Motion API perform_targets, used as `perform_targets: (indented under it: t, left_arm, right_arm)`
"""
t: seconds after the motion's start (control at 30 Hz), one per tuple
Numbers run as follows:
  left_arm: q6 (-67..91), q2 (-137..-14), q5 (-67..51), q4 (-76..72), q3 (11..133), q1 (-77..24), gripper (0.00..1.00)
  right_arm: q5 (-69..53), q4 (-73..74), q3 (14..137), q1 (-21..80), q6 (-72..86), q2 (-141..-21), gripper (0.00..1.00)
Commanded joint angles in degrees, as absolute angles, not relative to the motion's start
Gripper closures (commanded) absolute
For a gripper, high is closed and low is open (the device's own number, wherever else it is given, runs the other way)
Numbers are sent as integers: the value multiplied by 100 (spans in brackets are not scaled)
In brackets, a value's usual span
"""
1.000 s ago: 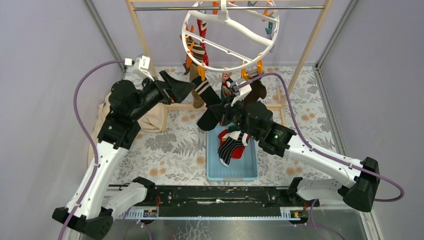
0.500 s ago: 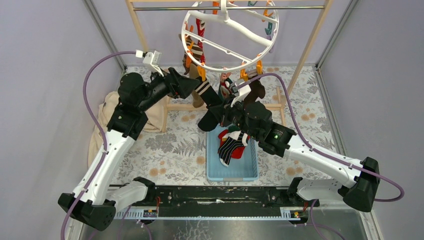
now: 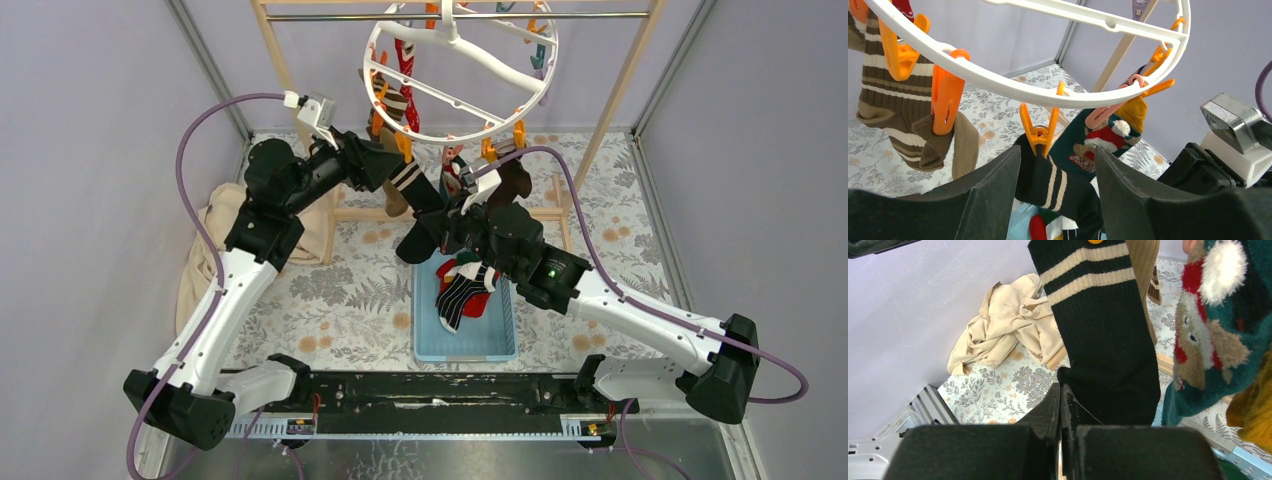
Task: Remove the socks clipped to the hanger
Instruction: Remove the sock from the hanger.
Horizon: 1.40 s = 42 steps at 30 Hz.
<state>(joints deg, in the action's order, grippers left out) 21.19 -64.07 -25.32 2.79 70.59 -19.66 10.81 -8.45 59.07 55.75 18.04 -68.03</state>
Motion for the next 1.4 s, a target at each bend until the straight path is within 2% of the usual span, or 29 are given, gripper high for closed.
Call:
perform_targets:
  t: [0.0, 0.13, 0.3, 0.57, 1.23, 1.37]
  left_arm:
    - [1951, -6478, -2471, -312, 7024, -2026, 37]
    - [1960, -6607, -2408, -400, 7053, -2055, 33]
    - [1942, -6737, -2247, -502, 7119, -2147, 21]
    - [1854, -6918, -1886, -662, 7164, -2396, 20]
    - [1789, -7110, -1173, -1006, 7096, -2771, 36]
    - [1775, -7127, -1129, -1009, 7109, -2786, 46]
  right_arm:
    - [994, -1035, 6134, 5572, 1842, -6794, 100]
    - [975, -1037, 6127, 5572, 1841, -6774, 100]
    - [968, -1068, 6071, 5572, 1844, -6750, 100]
    - [957, -1102, 6038, 5572, 1857, -6774, 100]
    - [929, -1158, 5928, 5572, 1803, -6809, 100]
    - [901, -1172, 5924, 5572, 1805, -6828, 100]
